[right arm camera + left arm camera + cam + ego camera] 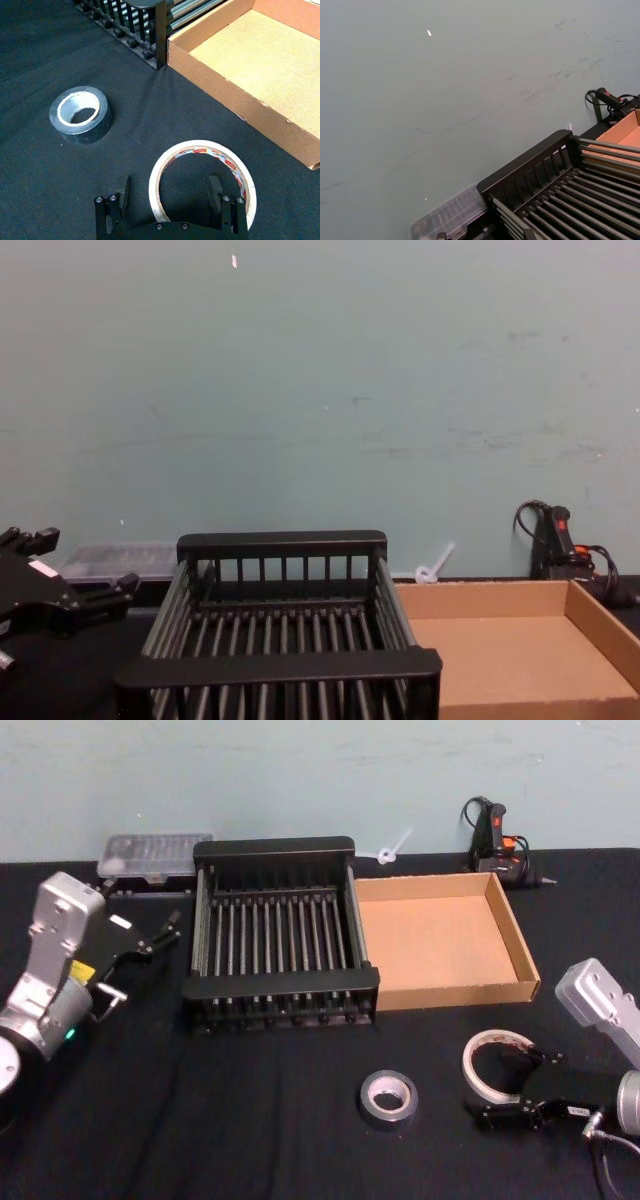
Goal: Pick up the white tape and place it into the black box , Pick up the silver tape and place it into the brown box.
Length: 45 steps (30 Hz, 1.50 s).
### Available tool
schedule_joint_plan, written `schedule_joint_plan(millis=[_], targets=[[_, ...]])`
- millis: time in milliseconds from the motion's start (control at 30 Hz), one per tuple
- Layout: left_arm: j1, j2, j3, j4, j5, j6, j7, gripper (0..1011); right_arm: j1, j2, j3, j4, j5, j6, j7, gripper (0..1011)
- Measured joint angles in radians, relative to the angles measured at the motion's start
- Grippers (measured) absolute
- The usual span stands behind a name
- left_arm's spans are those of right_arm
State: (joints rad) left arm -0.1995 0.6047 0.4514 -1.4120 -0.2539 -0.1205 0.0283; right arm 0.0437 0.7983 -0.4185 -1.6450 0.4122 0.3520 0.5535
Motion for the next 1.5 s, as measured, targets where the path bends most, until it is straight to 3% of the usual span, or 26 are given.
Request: schedule_joint_plan(millis=[900,1100,1500], targets=[[0.000,0.000,0.000,0.000,0.000,0.000,0.000,1001,-0.001,-0.001,0.000,0.000,0.001,-0.002,-0.003,1002],[0.000,0.000,0.000,0.000,0.000,0.000,0.000,1001,-0.001,-0.001,0.001,-0.001,0.001,-0.002,-0.003,881],[0.000,0.000,0.000,0.000,0.000,0.000,0.000,1001,-0.001,-0.001,0.001,-0.001,0.001,-0.002,-0.003,492]])
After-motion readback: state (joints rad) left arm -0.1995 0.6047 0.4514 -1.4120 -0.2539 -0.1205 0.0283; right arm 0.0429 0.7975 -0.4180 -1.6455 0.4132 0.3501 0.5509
